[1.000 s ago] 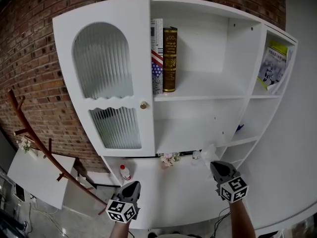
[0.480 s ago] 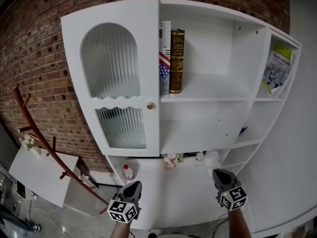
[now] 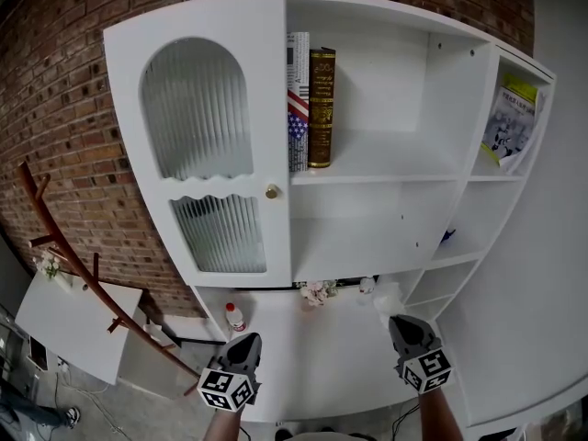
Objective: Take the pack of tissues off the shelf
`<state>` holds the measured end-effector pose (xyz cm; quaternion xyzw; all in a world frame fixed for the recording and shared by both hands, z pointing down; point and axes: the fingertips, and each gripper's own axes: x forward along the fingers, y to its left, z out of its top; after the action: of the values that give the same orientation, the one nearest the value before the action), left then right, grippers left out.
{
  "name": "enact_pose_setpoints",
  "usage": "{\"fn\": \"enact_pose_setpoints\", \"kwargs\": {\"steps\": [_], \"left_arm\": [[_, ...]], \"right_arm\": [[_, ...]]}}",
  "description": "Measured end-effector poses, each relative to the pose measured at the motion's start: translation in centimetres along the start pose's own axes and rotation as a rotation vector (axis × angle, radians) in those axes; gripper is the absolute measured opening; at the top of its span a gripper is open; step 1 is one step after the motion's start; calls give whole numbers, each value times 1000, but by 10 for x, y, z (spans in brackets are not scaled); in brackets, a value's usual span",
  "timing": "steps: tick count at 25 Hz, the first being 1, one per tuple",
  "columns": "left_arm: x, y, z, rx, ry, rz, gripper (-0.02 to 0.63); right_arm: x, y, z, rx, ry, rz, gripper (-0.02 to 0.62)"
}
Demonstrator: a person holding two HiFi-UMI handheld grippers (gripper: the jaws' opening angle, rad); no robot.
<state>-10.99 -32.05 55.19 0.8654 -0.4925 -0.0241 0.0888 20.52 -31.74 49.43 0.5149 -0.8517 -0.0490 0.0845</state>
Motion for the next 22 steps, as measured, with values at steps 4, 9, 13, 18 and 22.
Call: {"fn": "enact_pose_setpoints", "kwargs": {"steps": [4,9,13,18,22], "left_arm": [[1,-2,1,1,0,-3,26],[3,-4,1,5,0,-6,26],[5,-5,-1,4,4,-6,26],[8,-5,-1,3,4,-3,26],[9,-3,0,4,0,1,26]], "right_arm": [[-1,-2,0,3,3,0,28],[1,-3,-1,5,1,-4,28],[3,-4,-1,15,-6,-2,28],[6,-7,-1,23,-7,1,28],[8,-8,-3,27,-6,1,28]]}}
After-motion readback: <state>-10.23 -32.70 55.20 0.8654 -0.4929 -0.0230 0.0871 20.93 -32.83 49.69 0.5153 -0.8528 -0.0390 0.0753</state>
